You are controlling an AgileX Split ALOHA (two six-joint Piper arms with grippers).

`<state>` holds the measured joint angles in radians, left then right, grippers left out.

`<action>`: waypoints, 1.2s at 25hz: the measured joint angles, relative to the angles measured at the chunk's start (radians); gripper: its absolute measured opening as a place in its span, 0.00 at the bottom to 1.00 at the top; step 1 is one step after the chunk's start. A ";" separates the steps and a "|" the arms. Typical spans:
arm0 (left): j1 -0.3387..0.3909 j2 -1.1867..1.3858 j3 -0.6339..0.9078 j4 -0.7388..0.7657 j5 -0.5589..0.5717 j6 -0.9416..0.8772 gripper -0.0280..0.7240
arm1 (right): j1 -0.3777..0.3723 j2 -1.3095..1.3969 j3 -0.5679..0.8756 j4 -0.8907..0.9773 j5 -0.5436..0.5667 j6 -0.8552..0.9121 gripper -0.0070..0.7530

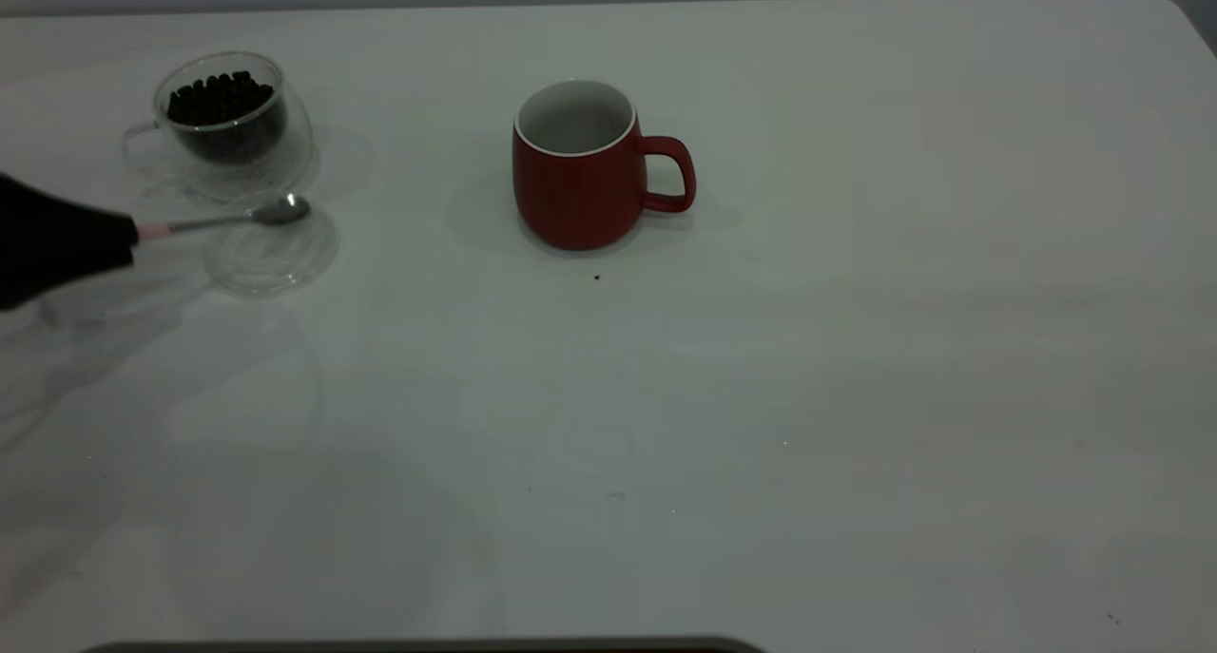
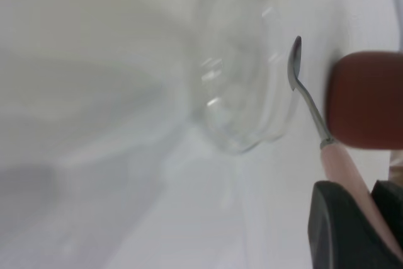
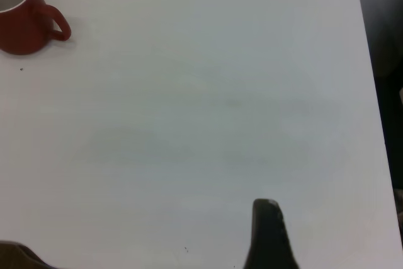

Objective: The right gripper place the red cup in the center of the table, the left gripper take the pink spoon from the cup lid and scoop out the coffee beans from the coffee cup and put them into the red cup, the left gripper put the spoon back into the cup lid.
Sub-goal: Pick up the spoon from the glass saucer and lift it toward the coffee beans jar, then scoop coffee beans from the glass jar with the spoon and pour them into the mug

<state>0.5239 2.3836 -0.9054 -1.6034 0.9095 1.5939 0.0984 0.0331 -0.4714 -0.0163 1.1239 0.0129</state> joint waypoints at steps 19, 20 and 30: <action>0.000 -0.217 -0.363 0.328 0.035 -0.363 0.20 | 0.000 0.000 0.000 0.000 0.000 0.000 0.74; 0.000 -0.208 -0.391 0.372 0.032 -0.387 0.20 | 0.000 0.000 0.000 0.000 0.000 0.000 0.74; 0.000 -0.037 -0.553 0.454 0.047 -0.428 0.20 | 0.000 0.000 0.000 0.000 0.000 0.000 0.74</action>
<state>0.5239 2.3468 -1.4583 -1.1497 0.9569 1.1663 0.0984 0.0331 -0.4714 -0.0163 1.1239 0.0129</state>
